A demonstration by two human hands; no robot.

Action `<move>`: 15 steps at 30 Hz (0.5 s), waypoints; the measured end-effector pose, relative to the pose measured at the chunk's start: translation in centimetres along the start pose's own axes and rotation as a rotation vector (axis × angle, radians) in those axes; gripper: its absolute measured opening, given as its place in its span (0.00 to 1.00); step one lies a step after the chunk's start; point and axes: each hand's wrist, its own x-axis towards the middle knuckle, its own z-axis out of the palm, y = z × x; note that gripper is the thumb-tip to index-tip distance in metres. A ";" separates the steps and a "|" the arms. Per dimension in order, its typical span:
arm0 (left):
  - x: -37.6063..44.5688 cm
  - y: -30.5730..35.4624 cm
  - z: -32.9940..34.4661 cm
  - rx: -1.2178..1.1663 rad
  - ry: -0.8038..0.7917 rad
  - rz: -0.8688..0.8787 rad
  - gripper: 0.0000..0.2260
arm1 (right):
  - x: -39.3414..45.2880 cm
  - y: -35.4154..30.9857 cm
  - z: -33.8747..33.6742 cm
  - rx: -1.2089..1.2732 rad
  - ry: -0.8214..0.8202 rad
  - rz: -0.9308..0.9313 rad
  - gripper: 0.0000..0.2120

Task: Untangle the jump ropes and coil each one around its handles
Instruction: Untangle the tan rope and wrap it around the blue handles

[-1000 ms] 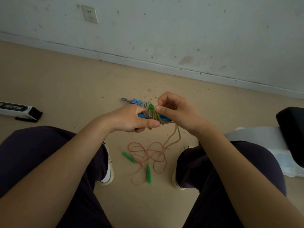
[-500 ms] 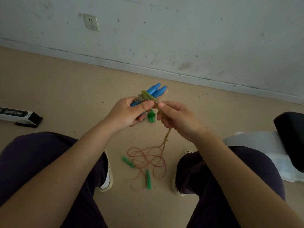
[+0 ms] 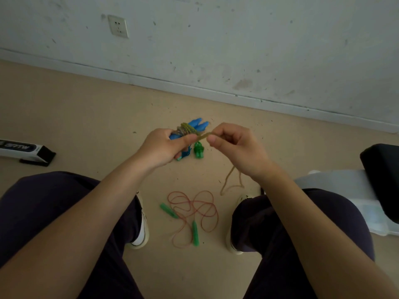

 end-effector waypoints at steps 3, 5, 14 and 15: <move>-0.6 0.4 0.6 0.132 -0.220 0.006 0.15 | 0.2 0.3 -0.6 -0.131 0.016 -0.072 0.07; -1.0 0.6 1.1 0.177 -0.372 -0.019 0.16 | 0.3 0.7 -0.7 -0.227 0.020 -0.084 0.08; -1.5 1.1 1.0 0.234 -0.537 0.089 0.19 | 0.5 1.5 -0.6 -0.305 -0.003 0.038 0.08; -1.5 1.2 0.9 0.232 -0.528 0.097 0.18 | 0.4 1.3 -0.7 -0.260 -0.001 0.052 0.08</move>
